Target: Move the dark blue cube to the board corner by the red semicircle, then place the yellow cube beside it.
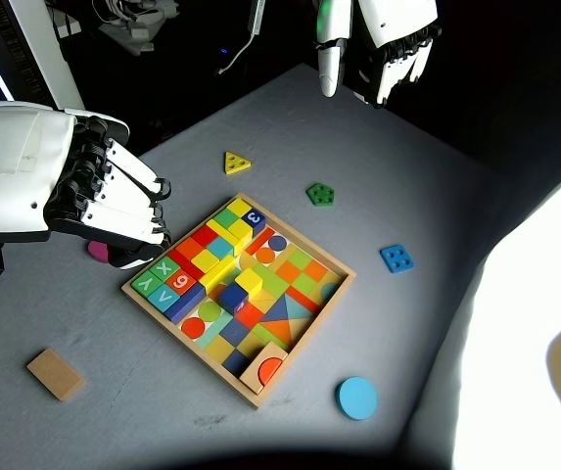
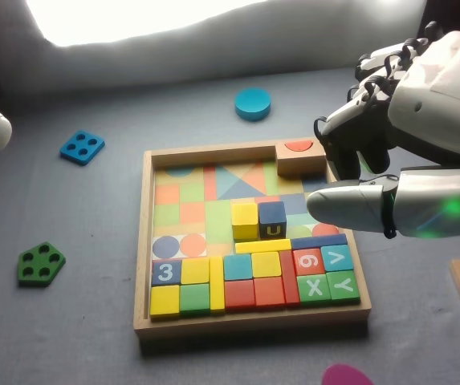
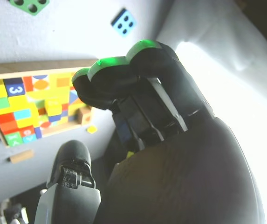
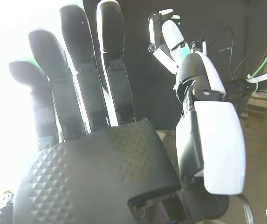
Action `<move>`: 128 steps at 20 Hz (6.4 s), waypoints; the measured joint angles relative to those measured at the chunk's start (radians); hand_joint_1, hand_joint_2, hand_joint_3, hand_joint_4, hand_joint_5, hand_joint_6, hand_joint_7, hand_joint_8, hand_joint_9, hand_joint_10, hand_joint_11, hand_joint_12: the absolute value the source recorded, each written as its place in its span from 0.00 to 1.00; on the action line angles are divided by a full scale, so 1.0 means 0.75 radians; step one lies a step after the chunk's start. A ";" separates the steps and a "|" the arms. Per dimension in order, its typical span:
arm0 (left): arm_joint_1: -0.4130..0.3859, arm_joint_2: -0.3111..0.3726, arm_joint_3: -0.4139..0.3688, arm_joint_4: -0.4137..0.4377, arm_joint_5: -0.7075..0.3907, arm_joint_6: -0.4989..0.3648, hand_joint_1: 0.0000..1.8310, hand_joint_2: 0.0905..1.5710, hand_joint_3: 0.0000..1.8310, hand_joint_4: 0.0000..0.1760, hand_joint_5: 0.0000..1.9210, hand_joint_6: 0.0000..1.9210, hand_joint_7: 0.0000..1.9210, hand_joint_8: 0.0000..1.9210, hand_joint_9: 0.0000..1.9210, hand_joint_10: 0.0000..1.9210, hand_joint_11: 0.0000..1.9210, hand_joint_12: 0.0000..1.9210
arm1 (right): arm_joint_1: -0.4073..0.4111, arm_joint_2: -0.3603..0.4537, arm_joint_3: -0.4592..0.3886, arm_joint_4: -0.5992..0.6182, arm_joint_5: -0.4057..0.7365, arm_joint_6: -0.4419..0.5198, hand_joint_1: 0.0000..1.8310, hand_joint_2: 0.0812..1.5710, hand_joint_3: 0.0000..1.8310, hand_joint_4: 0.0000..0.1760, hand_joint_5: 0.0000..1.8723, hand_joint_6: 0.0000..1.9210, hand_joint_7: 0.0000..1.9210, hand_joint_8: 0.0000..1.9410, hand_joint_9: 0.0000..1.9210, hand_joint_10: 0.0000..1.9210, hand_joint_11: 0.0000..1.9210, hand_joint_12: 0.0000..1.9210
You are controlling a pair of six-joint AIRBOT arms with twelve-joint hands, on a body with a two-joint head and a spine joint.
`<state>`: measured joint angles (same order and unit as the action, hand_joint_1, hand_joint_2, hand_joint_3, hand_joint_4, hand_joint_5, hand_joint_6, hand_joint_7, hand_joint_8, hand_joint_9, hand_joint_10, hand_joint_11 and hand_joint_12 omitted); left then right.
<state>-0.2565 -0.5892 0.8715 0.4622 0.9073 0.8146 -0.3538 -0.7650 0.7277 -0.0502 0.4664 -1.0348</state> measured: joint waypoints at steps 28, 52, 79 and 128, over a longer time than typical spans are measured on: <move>-0.001 0.001 0.003 0.001 0.019 0.011 0.00 0.68 0.00 0.27 0.00 0.00 0.00 0.00 0.00 0.00 0.00 0.26 | -0.064 -0.364 0.247 0.562 -0.231 -0.547 0.00 0.68 0.00 0.25 0.39 0.04 0.03 0.00 0.00 0.00 0.00 0.00; -0.001 0.001 0.003 -0.001 0.021 0.010 0.00 0.68 0.00 0.33 0.00 0.00 0.00 0.00 0.00 0.00 0.00 0.10 | -0.114 -0.549 0.444 0.567 -0.210 -0.602 0.00 0.69 0.00 0.12 0.40 0.01 0.03 0.00 0.00 0.00 0.00 0.00; -0.001 0.002 0.003 0.002 0.022 0.010 0.00 0.68 0.00 0.33 0.00 0.00 0.00 0.00 0.00 0.00 0.00 0.19 | -0.150 -0.565 0.486 0.575 -0.196 -0.608 0.00 0.70 0.00 0.04 0.42 0.01 0.06 0.00 0.00 0.00 0.00 0.00; -0.001 0.002 0.003 0.010 0.025 0.010 0.00 0.69 0.00 0.32 0.00 0.00 0.00 0.00 0.00 0.00 0.00 0.17 | -0.164 -0.554 0.664 0.575 -0.111 -0.640 0.00 0.71 0.00 0.00 0.43 0.01 0.07 0.00 0.00 0.00 0.00 0.00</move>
<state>-0.2569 -0.5880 0.8734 0.4694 0.9264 0.8223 -0.4767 -1.1809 1.2255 0.3809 0.3832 -1.5146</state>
